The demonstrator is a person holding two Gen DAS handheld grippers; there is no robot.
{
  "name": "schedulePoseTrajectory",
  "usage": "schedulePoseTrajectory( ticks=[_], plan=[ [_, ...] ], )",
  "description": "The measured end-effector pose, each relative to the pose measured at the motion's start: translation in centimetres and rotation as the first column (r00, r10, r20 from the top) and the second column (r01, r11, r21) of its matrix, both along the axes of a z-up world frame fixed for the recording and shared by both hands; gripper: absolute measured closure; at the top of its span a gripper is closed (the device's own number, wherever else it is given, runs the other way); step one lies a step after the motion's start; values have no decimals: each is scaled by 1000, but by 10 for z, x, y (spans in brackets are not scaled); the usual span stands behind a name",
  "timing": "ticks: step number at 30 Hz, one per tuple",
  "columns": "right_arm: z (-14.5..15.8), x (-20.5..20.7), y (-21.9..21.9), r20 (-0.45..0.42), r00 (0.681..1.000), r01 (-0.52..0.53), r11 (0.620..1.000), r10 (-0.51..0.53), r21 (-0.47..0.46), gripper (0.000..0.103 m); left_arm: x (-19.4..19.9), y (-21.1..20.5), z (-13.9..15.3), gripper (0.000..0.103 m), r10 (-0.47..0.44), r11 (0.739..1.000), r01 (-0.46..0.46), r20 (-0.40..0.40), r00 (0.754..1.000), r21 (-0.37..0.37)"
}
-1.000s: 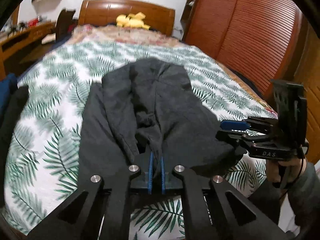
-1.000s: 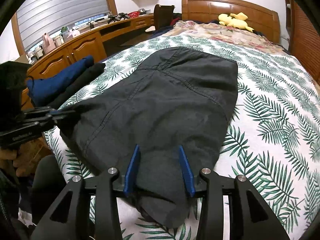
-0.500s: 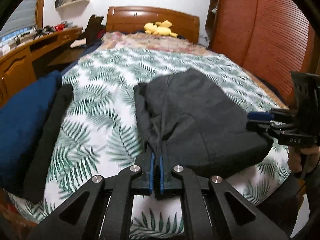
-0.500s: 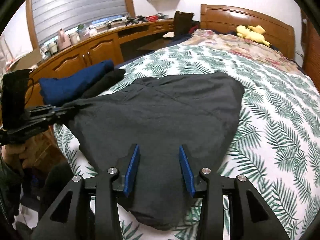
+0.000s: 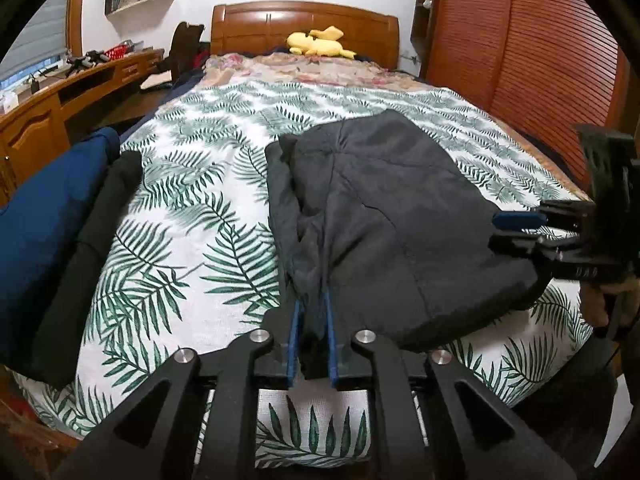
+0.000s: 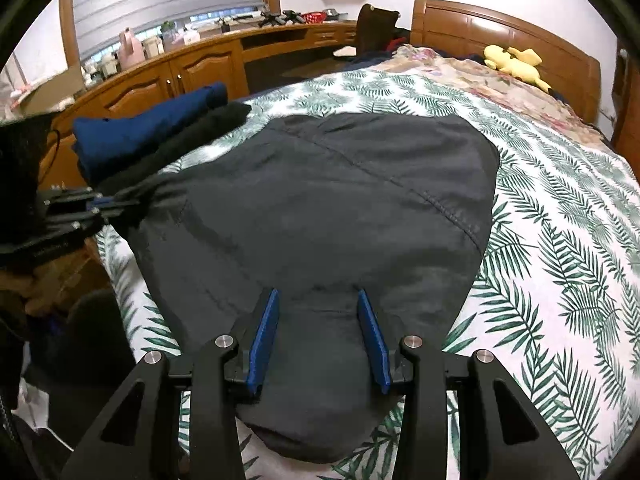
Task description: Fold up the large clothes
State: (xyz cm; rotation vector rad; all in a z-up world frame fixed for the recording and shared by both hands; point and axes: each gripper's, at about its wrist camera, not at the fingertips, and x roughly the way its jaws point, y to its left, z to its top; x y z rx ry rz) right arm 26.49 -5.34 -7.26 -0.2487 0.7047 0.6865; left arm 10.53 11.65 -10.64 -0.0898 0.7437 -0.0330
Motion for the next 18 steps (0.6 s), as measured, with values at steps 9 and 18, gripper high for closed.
schedulePoseTrajectory(
  ticks=[9,18],
  plan=[
    [16,74,-19,35,995,91,996,-90,-15,60,-5,22,0,23,39,999,-38,31,999,-32],
    [-8,176,-2,-63,979,191,981,-192,-21,45,-10,33,-14,23,54,997,-53,15,998,-54]
  ],
)
